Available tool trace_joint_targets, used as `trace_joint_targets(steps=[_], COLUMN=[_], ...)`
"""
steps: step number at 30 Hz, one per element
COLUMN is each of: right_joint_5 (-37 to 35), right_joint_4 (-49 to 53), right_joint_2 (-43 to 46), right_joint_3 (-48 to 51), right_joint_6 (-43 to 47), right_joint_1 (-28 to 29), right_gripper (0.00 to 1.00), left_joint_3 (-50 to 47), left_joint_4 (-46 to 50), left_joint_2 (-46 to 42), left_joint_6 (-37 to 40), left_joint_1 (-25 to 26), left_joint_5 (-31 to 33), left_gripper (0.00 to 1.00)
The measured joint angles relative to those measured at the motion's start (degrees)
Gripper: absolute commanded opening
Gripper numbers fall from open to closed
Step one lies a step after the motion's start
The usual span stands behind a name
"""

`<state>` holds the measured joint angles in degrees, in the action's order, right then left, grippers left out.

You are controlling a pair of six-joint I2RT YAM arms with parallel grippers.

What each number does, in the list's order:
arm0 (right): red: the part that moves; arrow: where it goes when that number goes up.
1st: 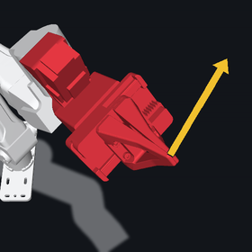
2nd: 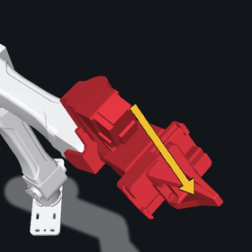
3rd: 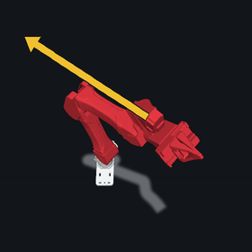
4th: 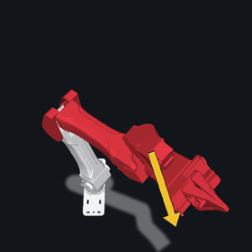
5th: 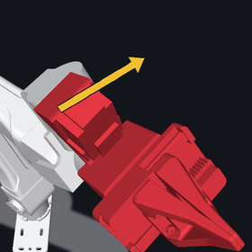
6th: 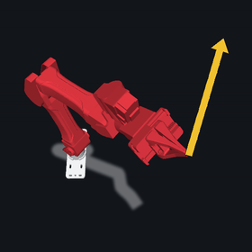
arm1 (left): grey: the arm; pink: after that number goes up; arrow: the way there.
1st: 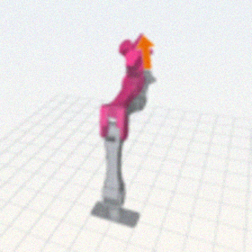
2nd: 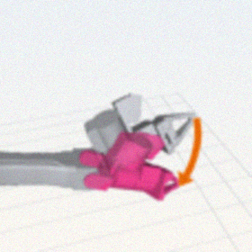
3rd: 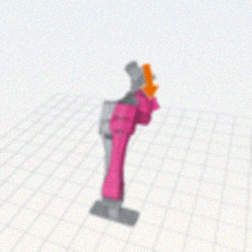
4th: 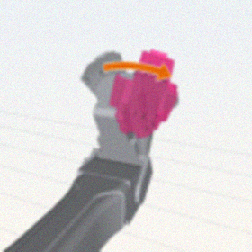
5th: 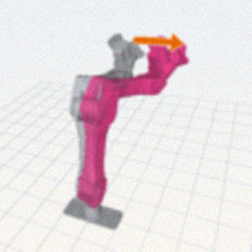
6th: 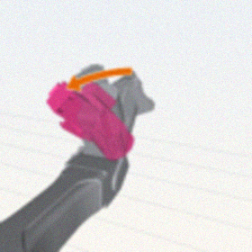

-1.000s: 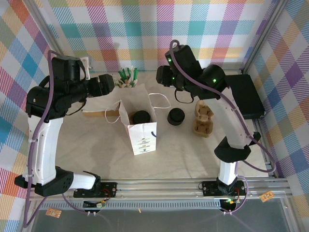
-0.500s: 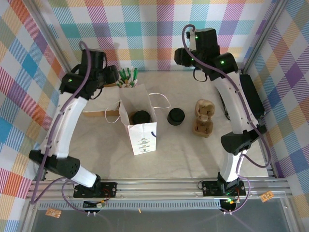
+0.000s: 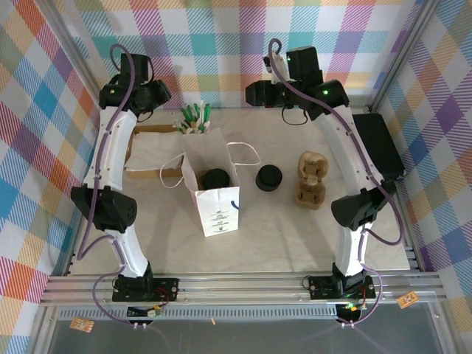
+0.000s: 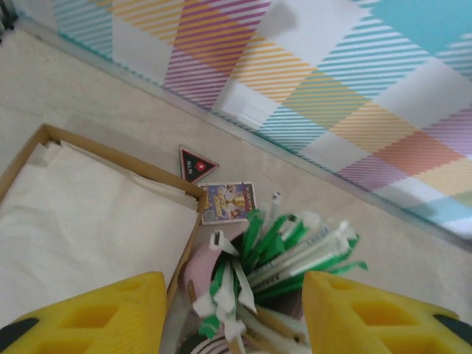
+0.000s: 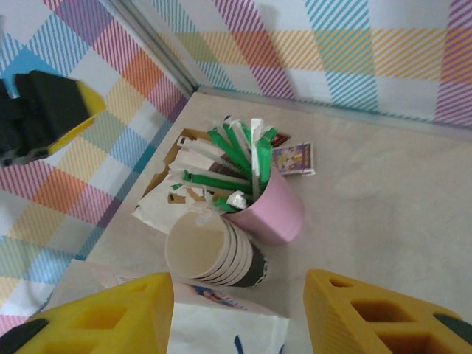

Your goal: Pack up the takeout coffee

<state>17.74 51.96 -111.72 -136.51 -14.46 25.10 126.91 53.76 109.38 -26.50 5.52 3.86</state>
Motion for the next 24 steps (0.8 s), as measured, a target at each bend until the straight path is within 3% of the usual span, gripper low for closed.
trace_joint_targets(steps=[12, 24], right_joint_5=[2.8, 3.0], right_joint_4=[5.1, 6.0], right_joint_2=[-3.0, -5.5], right_joint_3=[-4.3, -8.4], right_joint_6=[-0.5, -0.2], right_joint_1=[0.0, 0.0], right_gripper=[0.5, 0.5], left_joint_3=[1.2, 8.9], left_joint_4=[0.2, 2.1], left_joint_2=[12.7, 15.4], left_joint_6=[-3.7, -3.5], left_joint_1=[-1.6, -1.7], left_joint_5=[-6.3, -8.0], left_gripper=[0.35, 0.36])
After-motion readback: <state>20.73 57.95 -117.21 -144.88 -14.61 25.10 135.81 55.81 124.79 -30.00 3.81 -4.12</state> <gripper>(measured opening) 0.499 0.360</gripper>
